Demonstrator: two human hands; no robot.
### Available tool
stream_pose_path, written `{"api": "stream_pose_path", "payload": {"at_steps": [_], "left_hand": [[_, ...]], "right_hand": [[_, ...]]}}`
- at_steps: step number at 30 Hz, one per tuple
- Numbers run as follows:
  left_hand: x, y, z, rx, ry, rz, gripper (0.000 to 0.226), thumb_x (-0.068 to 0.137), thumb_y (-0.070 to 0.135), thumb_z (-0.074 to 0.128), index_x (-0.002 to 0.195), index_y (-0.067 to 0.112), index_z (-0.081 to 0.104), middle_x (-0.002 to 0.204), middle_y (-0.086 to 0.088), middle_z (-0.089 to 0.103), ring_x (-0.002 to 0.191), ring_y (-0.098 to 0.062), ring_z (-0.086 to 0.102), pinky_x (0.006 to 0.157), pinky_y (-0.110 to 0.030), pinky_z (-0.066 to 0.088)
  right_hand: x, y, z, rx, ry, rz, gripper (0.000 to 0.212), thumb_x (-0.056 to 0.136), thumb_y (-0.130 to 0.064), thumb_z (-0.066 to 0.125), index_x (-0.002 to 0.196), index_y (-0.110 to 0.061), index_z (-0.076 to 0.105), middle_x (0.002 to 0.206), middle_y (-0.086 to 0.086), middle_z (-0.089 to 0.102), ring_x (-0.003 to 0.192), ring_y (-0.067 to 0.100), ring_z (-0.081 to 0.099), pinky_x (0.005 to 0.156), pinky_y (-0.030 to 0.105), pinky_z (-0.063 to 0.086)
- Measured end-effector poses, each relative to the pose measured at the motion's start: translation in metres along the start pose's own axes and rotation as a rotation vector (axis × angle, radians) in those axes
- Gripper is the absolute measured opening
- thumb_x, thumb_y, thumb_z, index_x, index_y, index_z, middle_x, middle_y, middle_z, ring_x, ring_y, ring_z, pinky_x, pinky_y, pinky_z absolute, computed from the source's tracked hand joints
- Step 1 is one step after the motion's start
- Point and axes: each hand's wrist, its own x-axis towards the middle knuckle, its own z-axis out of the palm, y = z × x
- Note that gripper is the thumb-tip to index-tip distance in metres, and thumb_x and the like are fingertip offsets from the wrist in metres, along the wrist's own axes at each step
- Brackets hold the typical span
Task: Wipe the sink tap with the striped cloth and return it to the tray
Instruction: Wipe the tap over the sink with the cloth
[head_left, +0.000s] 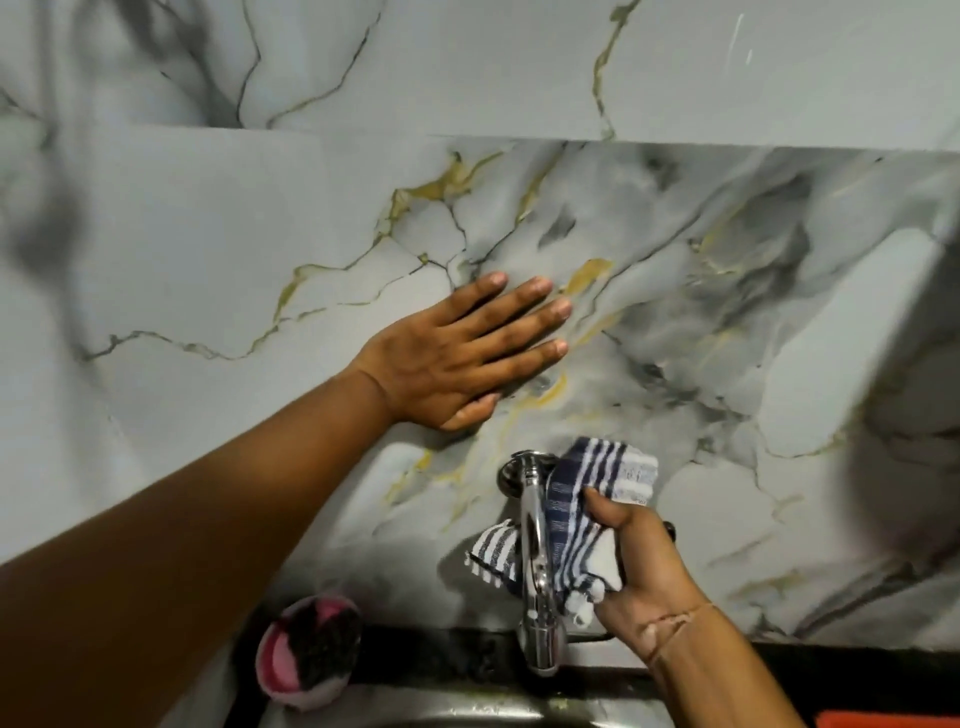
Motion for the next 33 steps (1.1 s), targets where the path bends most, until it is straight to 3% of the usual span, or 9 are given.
{"api": "stream_pose_path", "payload": {"at_steps": [3,8,11,15,18,22,26,28,33], "left_hand": [[0.0,-0.001,0.001,0.011,0.009,0.0,0.068,0.096,0.036,0.032,0.158,0.01,0.031,0.165,-0.019,0.029,0.154,-0.04,0.024,0.126,-0.054,0.018],[0.001,-0.001,0.002,0.033,0.03,0.004,0.069,0.095,0.039,0.031,0.158,0.011,0.033,0.164,-0.019,0.032,0.152,-0.041,0.028,0.126,-0.052,0.014],[0.002,0.0,0.003,0.039,0.031,0.01,0.07,0.094,0.041,0.032,0.158,0.011,0.033,0.163,-0.019,0.032,0.152,-0.041,0.027,0.127,-0.05,0.007],[0.001,-0.001,0.002,0.047,0.017,0.005,0.07,0.094,0.039,0.033,0.158,0.011,0.033,0.164,-0.019,0.032,0.152,-0.04,0.027,0.127,-0.05,0.007],[0.0,0.0,0.001,0.029,0.016,-0.008,0.069,0.095,0.037,0.035,0.158,0.011,0.03,0.165,-0.018,0.03,0.153,-0.04,0.025,0.127,-0.051,0.01],[0.0,-0.001,0.003,0.036,0.017,-0.007,0.069,0.096,0.037,0.031,0.16,0.011,0.026,0.166,-0.018,0.028,0.154,-0.039,0.023,0.127,-0.053,0.015],[0.0,-0.001,0.003,0.036,0.014,-0.005,0.069,0.096,0.038,0.032,0.16,0.012,0.025,0.166,-0.018,0.027,0.154,-0.039,0.022,0.126,-0.054,0.016],[-0.001,-0.001,0.004,0.038,0.019,-0.003,0.07,0.096,0.038,0.032,0.16,0.012,0.024,0.166,-0.018,0.026,0.154,-0.039,0.022,0.126,-0.054,0.017],[0.0,0.001,0.003,0.027,0.038,-0.007,0.07,0.096,0.038,0.034,0.16,0.012,0.024,0.166,-0.018,0.026,0.154,-0.039,0.022,0.125,-0.054,0.021]], "right_hand": [[0.015,0.009,-0.009,0.091,-0.061,0.176,0.047,0.092,-0.028,0.048,0.096,0.007,0.078,0.104,0.032,0.076,0.09,0.046,0.075,0.086,0.064,0.058],[0.036,0.032,-0.004,0.166,-0.023,0.211,0.048,0.102,-0.035,0.043,0.102,0.002,0.073,0.085,0.022,0.079,0.073,0.037,0.078,0.063,0.047,0.066],[0.026,0.029,-0.01,0.073,-0.004,0.088,0.047,0.1,-0.031,0.045,0.103,0.004,0.076,0.096,0.024,0.08,0.084,0.037,0.078,0.069,0.046,0.067],[-0.008,0.026,-0.006,-0.969,0.273,-0.51,0.028,0.092,-0.036,0.06,0.104,-0.016,0.074,0.1,0.004,0.078,0.095,0.026,0.073,0.081,0.038,0.059],[-0.017,0.02,0.02,-1.773,0.156,-0.822,0.025,0.091,-0.032,0.055,0.112,-0.026,0.065,0.117,-0.003,0.054,0.111,0.02,0.051,0.09,0.037,0.049],[-0.009,0.017,0.067,-2.396,0.182,-0.705,0.041,0.083,-0.037,0.052,0.109,-0.012,0.071,0.123,0.011,0.051,0.115,0.034,0.043,0.09,0.043,0.043],[0.007,0.027,0.079,-3.014,-0.095,-0.597,0.053,0.091,-0.052,0.043,0.119,-0.015,0.068,0.126,0.011,0.06,0.116,0.032,0.04,0.089,0.043,0.036],[0.017,0.027,0.084,-3.115,-0.179,-0.458,0.049,0.088,-0.054,0.044,0.113,-0.02,0.07,0.122,0.008,0.062,0.113,0.027,0.044,0.086,0.038,0.034],[0.019,0.023,0.095,-3.063,-0.296,-0.134,0.032,0.083,-0.046,0.05,0.079,-0.018,0.065,0.112,0.009,0.07,0.11,0.027,0.056,0.113,0.042,0.028]]}}
